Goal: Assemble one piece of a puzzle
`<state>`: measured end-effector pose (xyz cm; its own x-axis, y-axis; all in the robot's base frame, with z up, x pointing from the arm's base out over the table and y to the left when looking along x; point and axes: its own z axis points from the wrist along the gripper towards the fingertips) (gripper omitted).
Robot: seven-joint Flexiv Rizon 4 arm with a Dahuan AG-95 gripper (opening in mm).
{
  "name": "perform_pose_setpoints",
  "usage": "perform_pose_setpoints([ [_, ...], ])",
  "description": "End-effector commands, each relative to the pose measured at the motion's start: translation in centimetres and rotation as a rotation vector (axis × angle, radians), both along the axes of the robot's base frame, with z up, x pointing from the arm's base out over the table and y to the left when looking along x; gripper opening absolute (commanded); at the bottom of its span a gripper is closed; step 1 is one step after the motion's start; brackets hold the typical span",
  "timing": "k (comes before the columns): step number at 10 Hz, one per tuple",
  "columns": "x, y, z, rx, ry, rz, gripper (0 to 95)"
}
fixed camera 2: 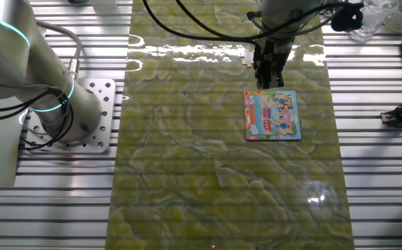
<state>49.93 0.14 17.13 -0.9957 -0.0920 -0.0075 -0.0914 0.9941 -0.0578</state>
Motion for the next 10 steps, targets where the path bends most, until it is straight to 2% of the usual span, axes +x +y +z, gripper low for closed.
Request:
perform_pose_setpoints([
  [1, 0.0, 0.0, 0.0, 0.0, 0.001, -0.001, 0.0],
  [7, 0.2, 1.0, -0.4, -0.005, 0.002, -0.007, 0.0],
  [10, 0.3, 2.3, -1.0, -0.005, -0.001, -0.031, 0.0],
])
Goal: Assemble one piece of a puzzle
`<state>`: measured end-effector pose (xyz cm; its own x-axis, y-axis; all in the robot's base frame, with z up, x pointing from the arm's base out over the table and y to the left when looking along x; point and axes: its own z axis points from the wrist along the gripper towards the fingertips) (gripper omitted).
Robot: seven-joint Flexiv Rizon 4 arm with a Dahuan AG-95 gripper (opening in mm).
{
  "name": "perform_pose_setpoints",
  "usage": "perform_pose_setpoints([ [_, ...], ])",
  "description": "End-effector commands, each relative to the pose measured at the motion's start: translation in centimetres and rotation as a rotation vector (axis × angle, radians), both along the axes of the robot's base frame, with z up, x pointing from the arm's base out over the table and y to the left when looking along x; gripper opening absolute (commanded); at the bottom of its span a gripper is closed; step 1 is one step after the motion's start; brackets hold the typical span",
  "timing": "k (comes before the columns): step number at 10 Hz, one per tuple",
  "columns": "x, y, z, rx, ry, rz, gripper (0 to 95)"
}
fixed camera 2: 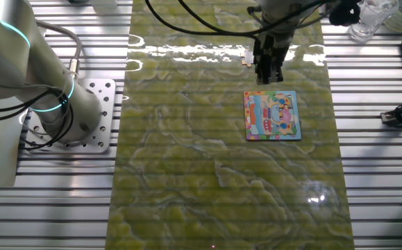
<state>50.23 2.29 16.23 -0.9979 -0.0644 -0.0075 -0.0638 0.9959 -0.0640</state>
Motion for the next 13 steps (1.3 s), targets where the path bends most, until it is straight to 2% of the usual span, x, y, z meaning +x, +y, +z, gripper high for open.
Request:
perform_pose_setpoints([
  [1, 0.1, 0.6, -0.3, 0.002, -0.001, -0.004, 0.0],
  [3, 0.1, 1.8, -0.7, 0.001, -0.001, -0.007, 0.0],
  [6, 0.3, 4.5, -1.7, -0.009, -0.002, -0.021, 0.0],
  [9, 0.4, 6.1, -2.1, -0.015, -0.001, -0.005, 0.0],
  [13, 0.7, 6.4, -2.1, -0.015, 0.008, -0.003, 0.0],
])
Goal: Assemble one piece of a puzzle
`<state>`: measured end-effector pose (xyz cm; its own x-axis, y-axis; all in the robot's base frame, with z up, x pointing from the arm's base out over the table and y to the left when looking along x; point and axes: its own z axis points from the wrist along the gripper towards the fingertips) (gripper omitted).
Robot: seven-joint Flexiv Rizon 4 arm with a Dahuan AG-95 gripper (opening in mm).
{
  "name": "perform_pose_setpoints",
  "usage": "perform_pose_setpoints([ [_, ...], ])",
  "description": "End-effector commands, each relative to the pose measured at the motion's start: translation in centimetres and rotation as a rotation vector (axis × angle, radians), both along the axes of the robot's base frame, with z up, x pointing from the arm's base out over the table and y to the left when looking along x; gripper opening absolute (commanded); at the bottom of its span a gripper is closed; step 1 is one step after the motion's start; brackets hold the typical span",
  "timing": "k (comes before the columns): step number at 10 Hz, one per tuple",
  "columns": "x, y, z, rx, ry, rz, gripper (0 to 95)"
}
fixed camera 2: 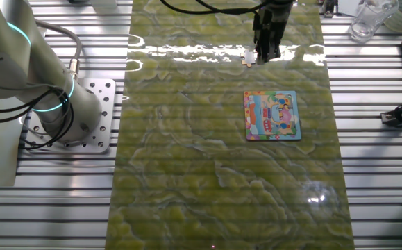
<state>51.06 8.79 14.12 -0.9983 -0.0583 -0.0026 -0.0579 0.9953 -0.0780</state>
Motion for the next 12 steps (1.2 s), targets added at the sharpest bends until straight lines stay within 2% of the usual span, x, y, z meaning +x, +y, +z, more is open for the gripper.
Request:
perform_pose_setpoints([
  [1, 0.0, -0.1, -0.1, 0.005, 0.002, -0.019, 0.0],
  [4, 0.6, 0.2, -0.7, 0.014, -0.003, -0.04, 0.0],
  [6, 0.6, 0.3, -0.9, 0.022, 0.001, -0.011, 0.0],
  [7, 0.6, 0.4, -0.9, 0.037, -0.007, -0.093, 0.0],
  [8, 0.6, 0.5, -0.9, 0.034, -0.009, -0.094, 0.0],
  [12, 0.5, 0.6, -1.2, 0.017, -0.012, -0.02, 0.0],
])
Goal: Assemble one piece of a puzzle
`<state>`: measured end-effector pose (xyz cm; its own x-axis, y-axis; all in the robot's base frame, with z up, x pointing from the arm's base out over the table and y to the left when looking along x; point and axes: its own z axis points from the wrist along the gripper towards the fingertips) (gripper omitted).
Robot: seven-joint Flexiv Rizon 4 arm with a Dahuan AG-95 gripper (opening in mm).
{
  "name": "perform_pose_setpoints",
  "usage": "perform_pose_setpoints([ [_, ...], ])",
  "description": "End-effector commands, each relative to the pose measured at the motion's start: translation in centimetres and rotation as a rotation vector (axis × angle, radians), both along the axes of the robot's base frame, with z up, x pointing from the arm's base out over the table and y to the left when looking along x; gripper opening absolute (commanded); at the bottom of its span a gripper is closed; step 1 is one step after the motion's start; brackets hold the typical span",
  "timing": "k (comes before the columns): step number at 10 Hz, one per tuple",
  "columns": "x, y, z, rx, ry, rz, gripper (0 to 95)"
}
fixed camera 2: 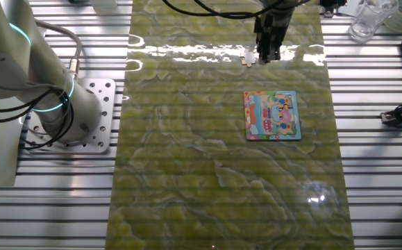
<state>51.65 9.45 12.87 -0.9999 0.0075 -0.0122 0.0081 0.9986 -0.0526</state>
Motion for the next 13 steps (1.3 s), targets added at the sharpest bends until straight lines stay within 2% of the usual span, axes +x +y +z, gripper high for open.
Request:
perform_pose_setpoints([
  [1, -0.15, -0.13, 0.07, -0.01, -0.005, 0.109, 0.0],
  [2, -0.15, -0.14, 0.07, -0.005, 0.004, 0.131, 0.0],
  [3, -0.15, -0.16, -0.02, 0.018, 0.001, 0.155, 0.0],
  [4, -0.13, -0.16, -0.12, 0.015, -0.015, 0.155, 0.0],
  [5, -0.14, -0.15, -0.11, 0.001, -0.014, 0.151, 0.0],
  [7, -0.13, -0.14, -0.11, 0.016, 0.005, 0.039, 0.0],
  [10, -0.13, -0.14, -0.1, 0.024, 0.025, 0.048, 0.0],
  [11, -0.13, -0.14, -0.09, 0.019, 0.024, 0.05, 0.0],
  [13, -0.2, -0.2, -0.19, -0.026, 0.019, 0.08, 0.0],
])
